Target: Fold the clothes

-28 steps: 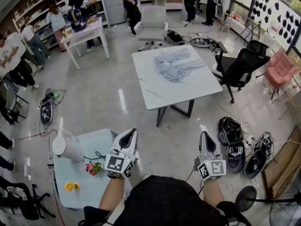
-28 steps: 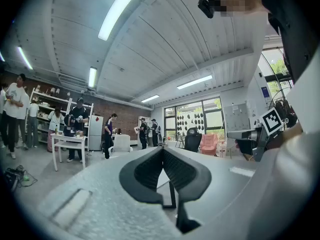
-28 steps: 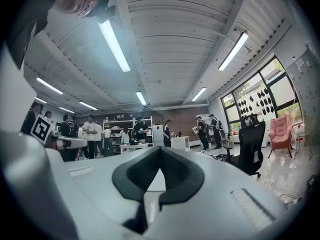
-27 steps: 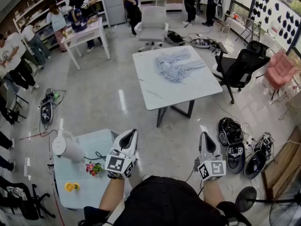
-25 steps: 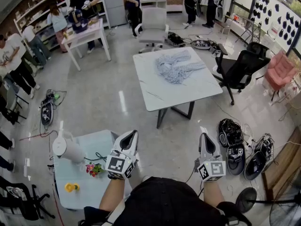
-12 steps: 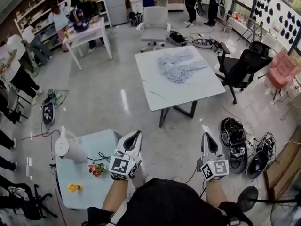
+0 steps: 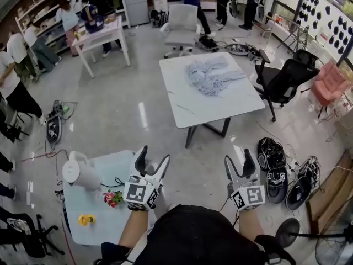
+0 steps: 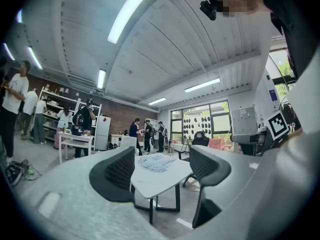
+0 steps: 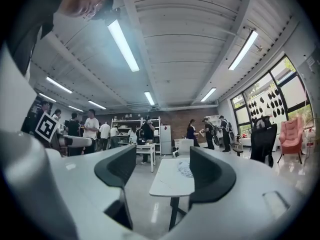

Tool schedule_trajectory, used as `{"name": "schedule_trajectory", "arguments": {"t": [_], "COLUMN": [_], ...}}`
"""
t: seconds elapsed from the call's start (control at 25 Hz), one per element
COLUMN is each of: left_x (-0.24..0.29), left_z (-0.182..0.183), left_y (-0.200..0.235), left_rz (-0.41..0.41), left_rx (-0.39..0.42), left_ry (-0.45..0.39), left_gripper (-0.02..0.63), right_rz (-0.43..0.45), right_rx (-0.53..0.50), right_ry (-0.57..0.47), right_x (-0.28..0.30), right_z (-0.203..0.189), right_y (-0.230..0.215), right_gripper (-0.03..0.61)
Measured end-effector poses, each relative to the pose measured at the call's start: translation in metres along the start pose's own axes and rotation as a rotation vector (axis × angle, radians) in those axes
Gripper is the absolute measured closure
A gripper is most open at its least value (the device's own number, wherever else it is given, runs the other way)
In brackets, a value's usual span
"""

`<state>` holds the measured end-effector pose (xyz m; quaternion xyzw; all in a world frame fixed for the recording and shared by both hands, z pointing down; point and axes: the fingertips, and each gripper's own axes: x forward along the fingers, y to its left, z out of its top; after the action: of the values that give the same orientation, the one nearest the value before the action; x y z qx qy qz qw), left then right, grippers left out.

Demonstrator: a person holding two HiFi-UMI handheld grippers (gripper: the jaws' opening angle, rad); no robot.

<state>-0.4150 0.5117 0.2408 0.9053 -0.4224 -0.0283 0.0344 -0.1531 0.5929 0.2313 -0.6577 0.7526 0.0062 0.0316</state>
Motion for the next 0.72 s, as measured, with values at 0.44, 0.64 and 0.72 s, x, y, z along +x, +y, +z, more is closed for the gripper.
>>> {"name": "schedule_trajectory", "arguments": {"t": [0.44, 0.64, 0.72], "left_x": [-0.016, -0.024, -0.024], "left_z": [-0.008, -0.008, -0.008], "left_y": [0.030, 0.040, 0.044], "left_rz": [0.016, -0.005, -0.004], "left_rx": [-0.030, -0.055, -0.054], "left_ry": [0.024, 0.018, 0.015], "left_gripper": [0.230, 0.232, 0.232], "right_rz": [-0.048, -0.066, -0.071], "right_rx": [-0.007, 0.005, 0.002], "right_ry": [0.032, 0.026, 0.025], "right_x": [0.015, 0.017, 0.018], "right_z": [0.000, 0.005, 0.008], "right_y": [0.026, 0.039, 0.042], "right_gripper": [0.172, 0.173, 0.173]}}
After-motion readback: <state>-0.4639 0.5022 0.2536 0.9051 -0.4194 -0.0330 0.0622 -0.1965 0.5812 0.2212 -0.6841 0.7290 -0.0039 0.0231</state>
